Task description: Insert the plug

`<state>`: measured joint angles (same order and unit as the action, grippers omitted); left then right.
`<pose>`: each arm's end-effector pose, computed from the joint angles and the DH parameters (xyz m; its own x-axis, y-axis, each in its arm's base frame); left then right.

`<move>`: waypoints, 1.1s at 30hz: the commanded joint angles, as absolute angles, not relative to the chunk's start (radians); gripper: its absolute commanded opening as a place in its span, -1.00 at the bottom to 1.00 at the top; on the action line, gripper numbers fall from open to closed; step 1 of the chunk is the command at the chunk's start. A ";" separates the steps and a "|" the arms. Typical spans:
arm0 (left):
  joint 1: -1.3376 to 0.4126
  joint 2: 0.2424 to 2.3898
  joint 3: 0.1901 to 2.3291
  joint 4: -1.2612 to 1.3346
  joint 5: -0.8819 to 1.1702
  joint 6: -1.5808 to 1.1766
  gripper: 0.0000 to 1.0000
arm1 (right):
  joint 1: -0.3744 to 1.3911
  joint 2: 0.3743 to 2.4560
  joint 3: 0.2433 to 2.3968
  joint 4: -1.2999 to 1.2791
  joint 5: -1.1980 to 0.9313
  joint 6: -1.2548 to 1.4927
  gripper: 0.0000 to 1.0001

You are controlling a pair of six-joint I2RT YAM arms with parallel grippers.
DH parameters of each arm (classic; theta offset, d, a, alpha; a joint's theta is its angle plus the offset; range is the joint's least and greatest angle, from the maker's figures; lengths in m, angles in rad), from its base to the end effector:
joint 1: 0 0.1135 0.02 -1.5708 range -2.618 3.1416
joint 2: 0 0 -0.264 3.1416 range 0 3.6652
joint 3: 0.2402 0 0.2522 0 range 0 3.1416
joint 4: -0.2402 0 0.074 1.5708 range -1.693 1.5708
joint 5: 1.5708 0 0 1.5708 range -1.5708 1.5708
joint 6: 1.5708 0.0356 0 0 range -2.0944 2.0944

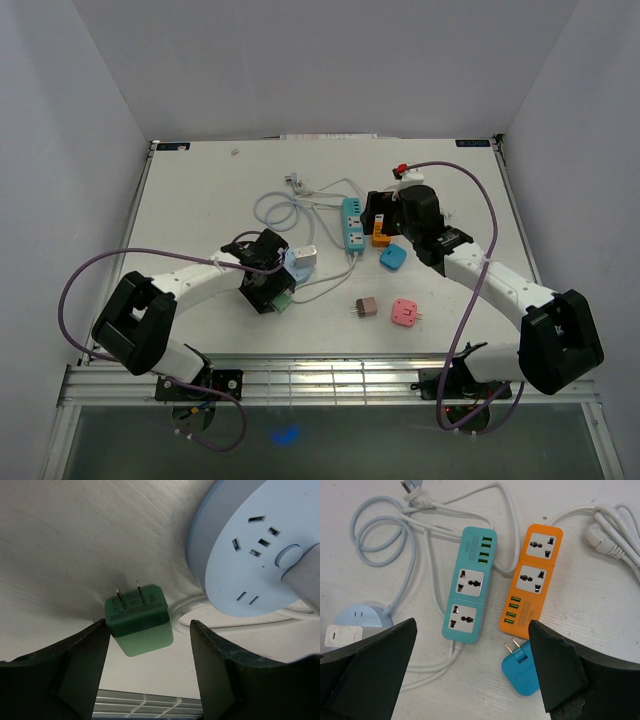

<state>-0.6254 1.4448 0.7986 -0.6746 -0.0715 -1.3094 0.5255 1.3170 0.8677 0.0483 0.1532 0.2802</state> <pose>0.2006 -0.1417 0.1697 -0.7533 -0.6446 -0.1308 -0.6116 0.7596 -0.2211 0.2631 0.1463 0.2741 -0.4280 0.0678 -0.9012 -0.2662 0.9435 0.1974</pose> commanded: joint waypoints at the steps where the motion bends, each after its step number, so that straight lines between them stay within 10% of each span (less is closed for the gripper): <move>1: -0.635 1.445 0.812 -0.689 -0.109 -1.338 0.50 | 0.520 1.284 0.854 0.101 0.149 0.291 0.96; 12: -0.635 1.405 0.778 -0.669 -0.104 -1.305 -0.38 | 0.515 1.282 0.850 0.109 0.132 0.295 1.00; 33: -0.529 1.146 0.848 -0.453 0.095 -1.459 -0.34 | 0.558 1.114 0.726 0.264 -0.272 0.641 0.71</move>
<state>-0.5838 1.1732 0.8494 -0.5804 -0.0071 -1.3949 0.5297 1.1328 0.7486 0.1631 -0.1947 0.5297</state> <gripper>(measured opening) 0.542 0.859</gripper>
